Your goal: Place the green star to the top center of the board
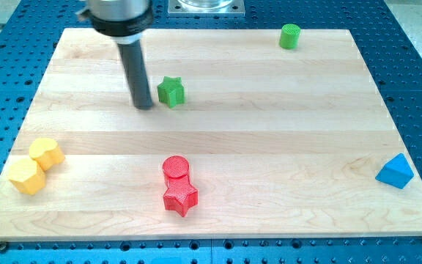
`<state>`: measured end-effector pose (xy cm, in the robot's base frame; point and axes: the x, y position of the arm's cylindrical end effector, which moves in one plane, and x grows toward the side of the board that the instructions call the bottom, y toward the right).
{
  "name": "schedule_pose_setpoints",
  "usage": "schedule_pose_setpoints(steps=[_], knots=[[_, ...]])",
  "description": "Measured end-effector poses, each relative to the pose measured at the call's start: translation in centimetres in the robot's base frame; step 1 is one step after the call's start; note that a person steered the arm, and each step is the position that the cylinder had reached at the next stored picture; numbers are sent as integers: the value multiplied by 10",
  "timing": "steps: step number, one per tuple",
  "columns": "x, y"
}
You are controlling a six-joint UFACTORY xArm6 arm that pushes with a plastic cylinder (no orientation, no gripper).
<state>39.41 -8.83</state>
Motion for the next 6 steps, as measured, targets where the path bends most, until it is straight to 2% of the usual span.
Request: schedule_pose_setpoints(steps=[1,3,4,5,6], knots=[[-26,84],[-24,135],[-98,159],[-111,155],[-151,133]])
